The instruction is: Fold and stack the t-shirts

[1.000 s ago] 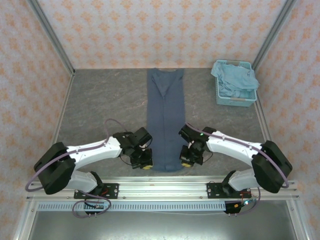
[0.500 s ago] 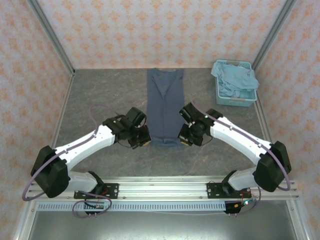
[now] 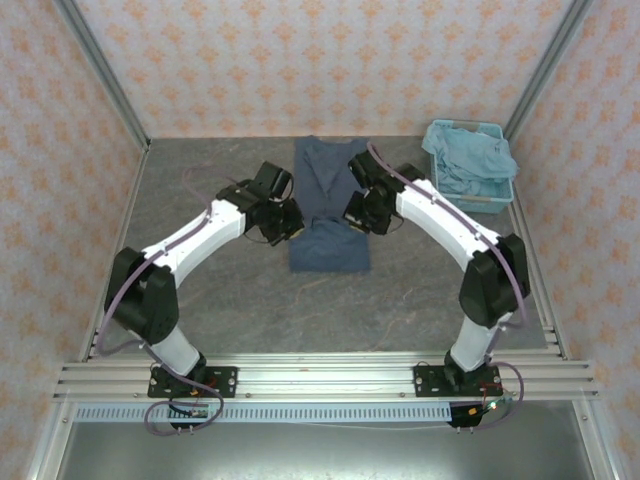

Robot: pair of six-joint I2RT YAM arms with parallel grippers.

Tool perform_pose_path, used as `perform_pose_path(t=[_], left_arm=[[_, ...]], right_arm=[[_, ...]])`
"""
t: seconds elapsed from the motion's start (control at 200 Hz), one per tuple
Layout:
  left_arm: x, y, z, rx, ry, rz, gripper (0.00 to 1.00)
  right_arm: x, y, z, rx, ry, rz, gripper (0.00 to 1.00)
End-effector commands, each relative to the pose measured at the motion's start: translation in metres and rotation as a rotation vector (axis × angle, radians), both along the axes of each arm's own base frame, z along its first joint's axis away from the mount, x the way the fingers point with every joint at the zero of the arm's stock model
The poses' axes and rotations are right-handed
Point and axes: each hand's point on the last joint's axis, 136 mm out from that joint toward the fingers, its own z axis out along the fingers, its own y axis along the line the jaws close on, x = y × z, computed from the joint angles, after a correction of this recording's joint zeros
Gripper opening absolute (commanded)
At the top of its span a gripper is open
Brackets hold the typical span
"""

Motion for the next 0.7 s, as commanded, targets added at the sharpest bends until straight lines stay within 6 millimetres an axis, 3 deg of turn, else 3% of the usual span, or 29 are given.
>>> perform_pose_path(t=[0.0, 0.22, 0.25, 0.34, 0.696], left_arm=[[0.027, 0.009, 0.006, 0.05, -0.038, -0.008, 0.0], [0.074, 0.01, -0.001, 0.063, -0.053, -0.008, 0.0], [0.079, 0.011, -0.014, 0.074, -0.03, -0.008, 0.0], [0.091, 0.012, -0.021, 0.072, -0.027, -0.006, 0.0], [0.13, 0.004, -0.046, 0.06, -0.014, -0.034, 0.0]], right_arm=[[0.025, -0.007, -0.003, -0.044, -0.023, 0.013, 0.0], [0.066, -0.01, -0.022, -0.046, -0.015, -0.019, 0.0], [0.071, -0.01, -0.025, -0.045, -0.015, -0.025, 0.0], [0.084, -0.011, -0.03, -0.044, -0.015, -0.037, 0.0], [0.103, -0.022, -0.06, -0.11, 0.038, -0.098, 0.0]])
